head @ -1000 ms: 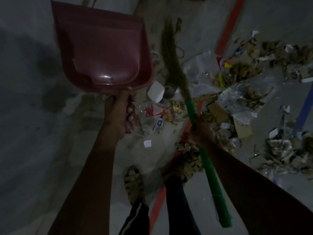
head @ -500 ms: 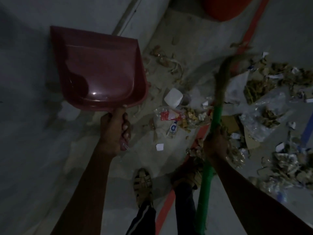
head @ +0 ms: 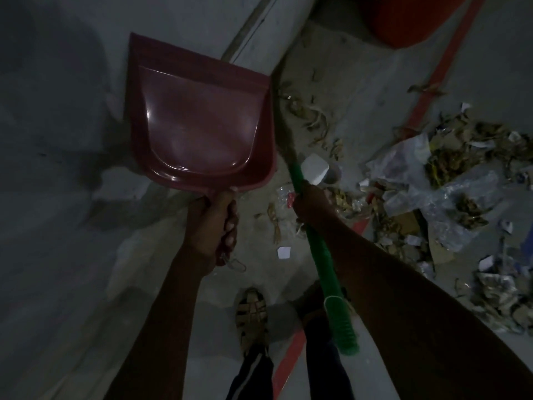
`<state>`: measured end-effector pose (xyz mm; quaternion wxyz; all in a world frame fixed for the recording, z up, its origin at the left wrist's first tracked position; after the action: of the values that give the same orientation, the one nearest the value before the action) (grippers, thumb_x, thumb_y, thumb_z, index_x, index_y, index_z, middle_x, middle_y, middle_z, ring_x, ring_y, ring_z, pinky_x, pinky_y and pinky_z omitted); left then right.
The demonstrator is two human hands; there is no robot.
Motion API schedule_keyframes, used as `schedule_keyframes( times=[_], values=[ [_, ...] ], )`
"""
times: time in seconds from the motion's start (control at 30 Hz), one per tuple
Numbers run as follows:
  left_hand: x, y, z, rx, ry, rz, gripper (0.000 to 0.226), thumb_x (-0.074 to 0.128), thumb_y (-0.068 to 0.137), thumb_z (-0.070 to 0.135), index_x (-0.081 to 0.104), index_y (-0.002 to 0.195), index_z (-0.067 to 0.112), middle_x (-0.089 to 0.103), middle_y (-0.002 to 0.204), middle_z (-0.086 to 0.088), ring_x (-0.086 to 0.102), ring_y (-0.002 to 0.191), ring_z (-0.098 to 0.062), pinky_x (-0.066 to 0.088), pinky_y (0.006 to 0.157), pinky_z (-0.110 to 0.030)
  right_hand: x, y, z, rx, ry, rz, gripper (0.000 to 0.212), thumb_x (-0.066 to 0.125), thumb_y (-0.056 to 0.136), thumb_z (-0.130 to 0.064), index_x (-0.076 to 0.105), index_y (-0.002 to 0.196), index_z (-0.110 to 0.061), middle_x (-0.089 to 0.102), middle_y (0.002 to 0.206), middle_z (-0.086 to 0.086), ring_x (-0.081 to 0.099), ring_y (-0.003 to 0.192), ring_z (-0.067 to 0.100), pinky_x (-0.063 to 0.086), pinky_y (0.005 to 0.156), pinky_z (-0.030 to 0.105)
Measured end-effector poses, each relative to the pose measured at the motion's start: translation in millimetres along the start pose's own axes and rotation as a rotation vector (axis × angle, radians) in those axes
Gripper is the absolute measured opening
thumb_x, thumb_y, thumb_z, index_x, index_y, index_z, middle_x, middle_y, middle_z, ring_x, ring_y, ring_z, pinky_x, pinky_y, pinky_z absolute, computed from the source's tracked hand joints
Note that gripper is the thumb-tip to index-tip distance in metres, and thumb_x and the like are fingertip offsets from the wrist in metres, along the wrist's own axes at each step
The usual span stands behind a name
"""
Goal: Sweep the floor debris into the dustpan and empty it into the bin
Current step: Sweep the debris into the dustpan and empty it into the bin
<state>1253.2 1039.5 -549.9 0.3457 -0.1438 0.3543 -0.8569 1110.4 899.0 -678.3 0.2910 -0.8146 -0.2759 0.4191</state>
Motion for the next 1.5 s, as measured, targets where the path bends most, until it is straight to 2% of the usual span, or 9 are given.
schedule_keyframes(
  times=[0.13,0.2,0.3,0.47,0.6,0.77,0.93,1.07,1.5],
  values=[
    [-6,-7,-1,-0.002,-0.002,-0.016,0.039,0.06,0.099,0.033,0.053,0.066,0.013,0.037,0.046,-0.001,0.033,0.031,-0.015,0.028,0.041,-0.018,-2,-14,25,0.138,0.112,0.217,0.03,0.05,0.097,-0.011,0.05,0.128,-0.01,0.061,0.102,0.005,0.064,0.068,0.012,0.041,0.037,0.013],
    [-2,-8,1,-0.008,-0.003,-0.016,0.038,0.059,0.099,0.032,0.052,0.066,0.013,0.037,0.046,-0.001,0.032,0.03,-0.015,0.028,0.039,-0.017,-8,-21,39,0.171,0.1,0.306,0.038,0.052,0.094,-0.011,0.048,0.132,-0.01,0.06,0.115,0.006,0.067,0.083,0.017,0.052,0.052,0.019],
    [8,-6,7,-0.035,-0.039,-0.004,0.038,0.059,0.099,0.032,0.051,0.067,0.013,0.036,0.045,0.0,0.031,0.031,-0.014,0.027,0.039,-0.015,-21,-35,55,0.084,-0.038,0.455,0.043,0.059,0.093,-0.015,0.043,0.133,-0.009,0.056,0.127,0.01,0.064,0.1,0.025,0.057,0.079,0.032],
    [38,3,25,-0.043,0.039,-0.047,0.037,0.06,0.097,0.034,0.051,0.066,0.015,0.037,0.047,-0.002,0.032,0.034,-0.016,0.026,0.038,-0.016,-50,-41,65,-0.145,-0.058,0.578,0.046,0.047,0.096,-0.004,0.038,0.141,-0.01,0.049,0.131,0.016,0.055,0.109,0.035,0.055,0.082,0.045],
    [66,21,40,-0.028,0.093,-0.07,0.036,0.059,0.097,0.032,0.051,0.067,0.014,0.038,0.048,-0.002,0.032,0.033,-0.015,0.026,0.036,-0.015,-75,-14,45,-0.306,-0.099,0.504,0.039,0.047,0.098,-0.005,0.045,0.137,-0.009,0.055,0.128,0.013,0.057,0.092,0.018,0.047,0.065,0.02],
    [91,47,53,-0.036,0.078,-0.059,0.038,0.058,0.098,0.033,0.05,0.064,0.018,0.036,0.048,-0.001,0.031,0.032,-0.014,0.023,0.044,-0.015,-100,62,5,-0.32,-0.045,0.319,0.04,0.044,0.098,-0.011,0.043,0.139,-0.01,0.055,0.127,0.013,0.064,0.094,0.027,0.059,0.075,0.044],
    [120,75,62,-0.007,0.095,-0.035,0.036,0.056,0.098,0.031,0.052,0.067,0.013,0.036,0.047,-0.002,0.032,0.03,-0.016,0.025,0.04,-0.016,-139,147,-47,-0.218,-0.041,0.126,0.042,0.044,0.1,-0.011,0.038,0.142,-0.015,0.057,0.109,0.012,0.064,0.072,0.023,0.045,0.038,0.02],
    [133,88,66,0.036,0.106,-0.012,0.039,0.056,0.1,0.031,0.053,0.065,0.012,0.038,0.046,-0.004,0.034,0.03,-0.017,0.027,0.041,-0.019,-157,185,-63,-0.011,0.076,-0.014,0.051,0.051,0.097,-0.006,0.038,0.145,-0.013,0.057,0.098,0.008,0.065,0.069,0.021,0.048,0.038,0.021],
    [162,89,36,-0.052,0.135,-0.076,0.035,0.056,0.099,0.029,0.052,0.069,0.011,0.036,0.045,-0.002,0.031,0.03,-0.015,0.026,0.038,-0.016,-122,116,109,0.255,0.257,0.343,0.024,0.05,0.096,-0.015,0.051,0.12,-0.014,0.062,0.105,0.005,0.066,0.09,0.025,0.058,0.067,0.038]
  ],
)
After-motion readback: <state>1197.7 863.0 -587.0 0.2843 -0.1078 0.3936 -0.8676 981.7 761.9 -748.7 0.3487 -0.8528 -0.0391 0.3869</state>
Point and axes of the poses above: each hand's wrist, its own y-axis towards the middle knuckle, its own x-axis out of the palm, z = x × y, the point moved 1 cm from there along y, towards the middle knuckle
